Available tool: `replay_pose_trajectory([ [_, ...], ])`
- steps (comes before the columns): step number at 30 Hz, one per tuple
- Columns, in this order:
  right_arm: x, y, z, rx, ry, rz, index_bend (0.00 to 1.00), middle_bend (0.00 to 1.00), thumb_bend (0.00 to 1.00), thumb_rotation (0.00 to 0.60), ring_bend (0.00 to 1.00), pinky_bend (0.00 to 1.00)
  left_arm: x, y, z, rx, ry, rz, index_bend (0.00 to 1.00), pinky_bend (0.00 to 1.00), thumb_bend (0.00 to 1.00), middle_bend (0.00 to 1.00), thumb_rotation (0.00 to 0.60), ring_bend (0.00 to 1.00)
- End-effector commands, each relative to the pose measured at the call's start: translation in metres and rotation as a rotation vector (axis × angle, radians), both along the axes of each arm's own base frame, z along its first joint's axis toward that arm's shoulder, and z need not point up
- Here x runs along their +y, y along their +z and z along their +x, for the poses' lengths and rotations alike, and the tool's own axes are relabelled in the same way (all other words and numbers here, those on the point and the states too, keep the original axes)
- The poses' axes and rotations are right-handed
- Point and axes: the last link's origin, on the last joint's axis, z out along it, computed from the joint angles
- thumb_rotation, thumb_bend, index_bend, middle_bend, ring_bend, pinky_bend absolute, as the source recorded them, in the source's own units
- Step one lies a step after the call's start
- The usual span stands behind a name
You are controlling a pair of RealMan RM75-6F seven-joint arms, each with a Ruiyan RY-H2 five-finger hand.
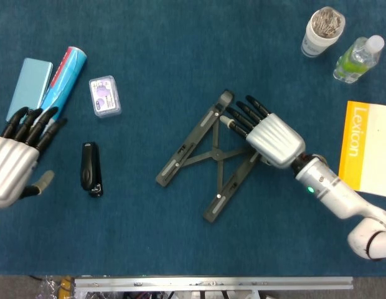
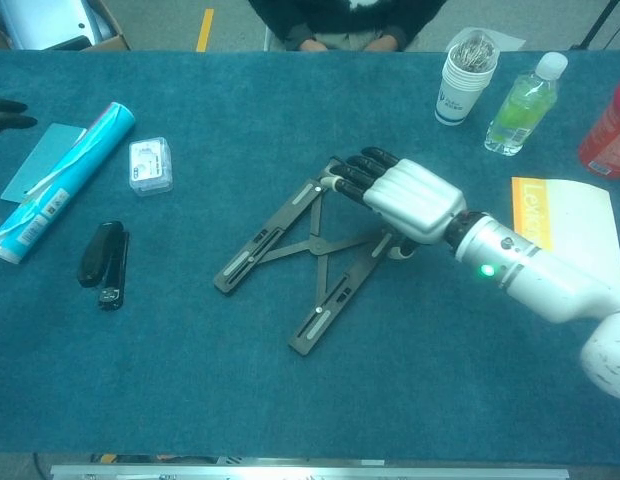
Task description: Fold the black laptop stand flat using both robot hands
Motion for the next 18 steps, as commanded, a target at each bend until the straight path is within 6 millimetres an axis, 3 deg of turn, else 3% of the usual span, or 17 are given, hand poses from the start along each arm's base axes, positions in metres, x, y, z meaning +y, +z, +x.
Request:
replay_pose_trajectory([
  [1,-0.009,-0.006,0.009,-0.012,0.019,-0.032,0.00,0.06,0.00,0.600,0.00,0.00,0.004,-0.003,0.007,0.027,-0.048,-0.030,0.00,0.00,0.32,0.00,0.600,0.00],
  [10,-0.027,-0.013,0.023,-0.040,0.025,-0.081,0.00,0.06,0.00,0.600,0.00,0.00,0.025,-0.027,0.030,0.057,-0.176,-0.124,0.00,0.00,0.32,0.00,0.600,0.00],
  [18,-0.010,0.013,0.027,-0.123,0.051,-0.069,0.00,0.06,0.00,0.600,0.00,0.00,0.051,-0.056,0.048,0.066,-0.291,-0.188,0.00,0.00,0.26,0.00,0.600,0.00],
])
